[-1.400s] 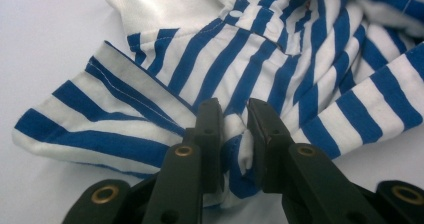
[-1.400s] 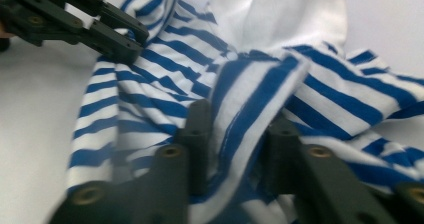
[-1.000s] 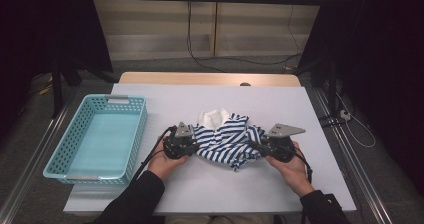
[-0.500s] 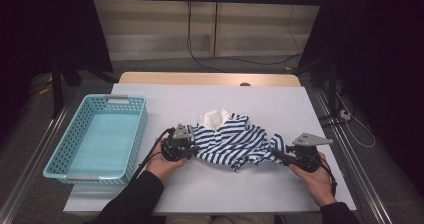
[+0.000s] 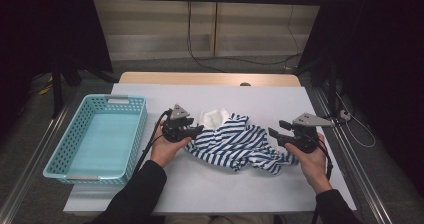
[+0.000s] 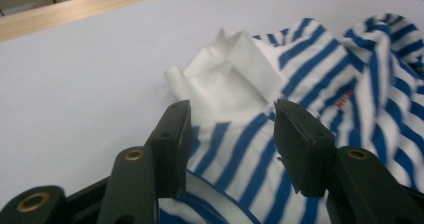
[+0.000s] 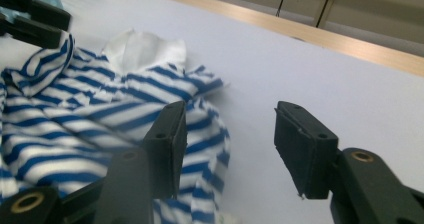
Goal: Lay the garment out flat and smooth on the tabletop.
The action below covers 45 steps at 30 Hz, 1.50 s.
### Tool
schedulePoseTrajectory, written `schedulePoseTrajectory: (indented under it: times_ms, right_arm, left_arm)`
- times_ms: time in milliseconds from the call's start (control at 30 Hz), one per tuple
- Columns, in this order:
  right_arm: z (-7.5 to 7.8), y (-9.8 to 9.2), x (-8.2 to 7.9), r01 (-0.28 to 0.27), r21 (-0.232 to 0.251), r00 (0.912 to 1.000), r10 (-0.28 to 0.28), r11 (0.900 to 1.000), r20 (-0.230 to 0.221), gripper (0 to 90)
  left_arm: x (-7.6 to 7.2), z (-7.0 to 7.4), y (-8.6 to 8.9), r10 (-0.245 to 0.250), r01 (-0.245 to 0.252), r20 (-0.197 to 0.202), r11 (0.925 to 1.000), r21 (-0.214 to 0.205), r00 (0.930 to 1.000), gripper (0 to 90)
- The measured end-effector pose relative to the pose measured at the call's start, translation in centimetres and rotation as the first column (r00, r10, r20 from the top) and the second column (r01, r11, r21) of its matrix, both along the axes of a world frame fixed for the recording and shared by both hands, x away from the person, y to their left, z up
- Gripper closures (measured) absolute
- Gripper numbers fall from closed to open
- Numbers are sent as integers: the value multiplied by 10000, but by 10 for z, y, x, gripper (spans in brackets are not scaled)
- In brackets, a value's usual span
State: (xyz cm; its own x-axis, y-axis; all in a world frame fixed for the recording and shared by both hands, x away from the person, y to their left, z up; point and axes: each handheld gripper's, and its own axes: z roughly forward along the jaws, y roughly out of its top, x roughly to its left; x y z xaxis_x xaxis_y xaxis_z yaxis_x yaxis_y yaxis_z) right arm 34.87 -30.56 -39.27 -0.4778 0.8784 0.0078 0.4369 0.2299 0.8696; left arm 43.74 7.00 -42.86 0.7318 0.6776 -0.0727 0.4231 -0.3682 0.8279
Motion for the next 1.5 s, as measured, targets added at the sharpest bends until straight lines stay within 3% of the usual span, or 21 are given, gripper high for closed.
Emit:
schedulePoseTrajectory:
  times_ms: [33, 67, 100, 167, 233, 300, 333, 400, 467, 533, 567, 733, 867, 967, 1033, 1067, 1133, 1200, 1300, 1433, 1500]
  right_arm:
    - [1, 3, 4, -57, 45, 10000, 58, 10000, -62, 490]
    - [0, 6, 9, -153, 43, 9998, 154, 9999, -116, 490]
    - [-2, 9, 15, -291, 51, 9994, 292, 9996, -186, 490]
    - [-8, 16, 26, -650, -14, 9969, 649, 9979, -450, 491]
    - [-16, 25, 37, -807, -175, 9943, 793, 9966, -708, 489]
    - [-23, 33, 50, -970, -474, 9914, 922, 9942, -932, 490]
    - [-25, 37, 56, -1045, -580, 9901, 984, 9928, -997, 490]
    - [-28, 46, 71, -1153, -733, 9875, 1064, 9906, -1162, 489]
    - [-29, 51, 81, -1133, -847, 9873, 1027, 9899, -1212, 490]
    - [-29, 55, 90, -1182, -895, 9858, 1061, 9890, -1299, 493]
    - [-29, 57, 94, -1208, -983, 9853, 1073, 9878, -1327, 497]
    - [-32, 62, 109, -1205, -868, 9833, 1069, 9889, -1472, 517]
    - [-41, 62, 113, -1163, -844, 9791, 1000, 9896, -1772, 523]
    - [-44, 61, 114, -1178, -690, 9780, 1037, 9906, -1809, 541]
    - [-45, 61, 114, -1238, -687, 9754, 1087, 9899, -1917, 574]
    - [-45, 62, 114, -1341, -729, 9746, 1182, 9883, -1905, 589]
    - [-47, 64, 112, -1585, -794, 9686, 1394, 9842, -2056, 623]
    - [-48, 66, 109, -1815, -826, 9603, 1586, 9799, -2295, 653]
    - [-49, 68, 107, -2088, -965, 9544, 1812, 9732, -2371, 717]
    - [-51, 69, 105, -2313, -1098, 9496, 1998, 9667, -2413, 832]
    - [-54, 70, 102, -2442, -1150, 9449, 2096, 9629, -2516, 896]
  left_arm:
    - [5, -1, 0, -11, 14, -82, 9995, 308, 10000, 499]
    - [9, -5, -4, 128, -124, -178, 9997, 221, 9998, 493]
    - [14, -7, -5, 64, -42, -318, 9975, 699, 9995, 478]
    - [17, -15, -9, 483, -450, -274, 9931, 1079, 9985, 445]
    - [19, -21, -6, 555, -465, -680, 9908, 1269, 9961, 432]
    - [17, -27, -6, 833, -681, -753, 9802, 1859, 9937, 445]
    - [16, -29, -4, 741, -618, -729, 9853, 1590, 9946, 487]
    - [13, -27, 0, 995, -868, -792, 9849, 1499, 9919, 650]
    - [9, -21, 6, 739, -617, -861, 9887, 1367, 9935, 778]
    - [5, -17, 11, 553, -437, -784, 9889, 1423, 9954, 823]
    - [2, -14, 13, 433, -333, -839, 9926, 1172, 9955, 837]
    - [-18, 2, 11, -145, 190, -542, 9962, 845, 9984, 846]
    - [-30, 4, 10, -517, 636, -1068, 9917, 1115, 9929, 847]
    - [-36, 4, 10, -285, 490, -1173, 9833, 1751, 9927, 844]
    - [-34, 2, 13, 162, 69, -1028, 9754, 2202, 9946, 828]
    - [-32, 1, 16, 357, -147, -1141, 9836, 1798, 9928, 804]
    - [-28, 3, 21, 180, -31, -927, 9873, 1587, 9955, 698]
    - [-25, 7, 24, 255, -197, -641, 9958, 898, 9976, 641]
    - [-15, 10, 27, 104, -77, -521, 9987, 512, 9986, 613]
    - [-5, -1, 23, 639, -598, -544, 9955, 740, 9965, 605]
    - [0, -7, 24, 912, -851, -444, 9887, 1233, 9948, 600]
